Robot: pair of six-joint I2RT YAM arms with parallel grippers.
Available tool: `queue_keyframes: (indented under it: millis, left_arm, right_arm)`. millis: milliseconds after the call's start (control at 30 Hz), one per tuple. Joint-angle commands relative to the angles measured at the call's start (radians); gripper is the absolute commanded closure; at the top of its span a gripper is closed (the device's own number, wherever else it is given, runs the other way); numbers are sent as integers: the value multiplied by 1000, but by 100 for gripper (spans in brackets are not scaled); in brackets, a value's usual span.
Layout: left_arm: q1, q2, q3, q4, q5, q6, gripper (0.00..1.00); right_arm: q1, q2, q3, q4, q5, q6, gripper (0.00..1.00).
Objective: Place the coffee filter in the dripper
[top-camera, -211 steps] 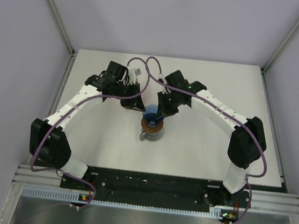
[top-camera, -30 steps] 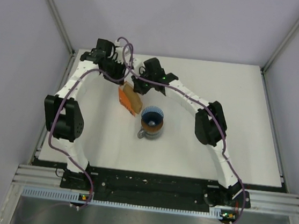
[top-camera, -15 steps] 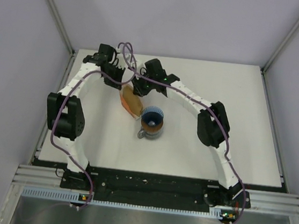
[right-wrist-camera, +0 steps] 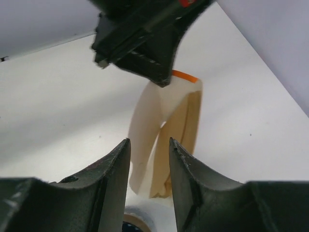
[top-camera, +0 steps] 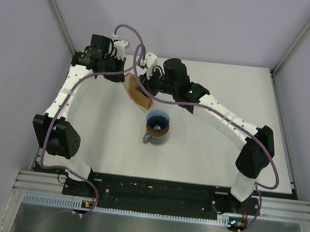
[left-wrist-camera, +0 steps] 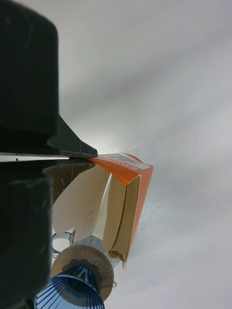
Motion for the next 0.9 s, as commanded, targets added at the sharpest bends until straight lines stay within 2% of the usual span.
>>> queue_keyframes:
  millis: [0, 167, 533, 867]
  left_arm:
    - [8, -51, 108, -113, 2, -44, 100]
    - [8, -65, 211, -224, 39, -39, 100]
    - [8, -91, 265, -293, 97, -61, 100]
    - [8, -91, 277, -297, 119, -78, 100]
  right_arm:
    - [98, -123, -43, 106, -30, -50, 65]
    - [100, -186, -89, 103, 7, 63, 71]
    - [106, -156, -46, -23, 205, 136, 70]
    - [106, -143, -63, -63, 274, 197, 70]
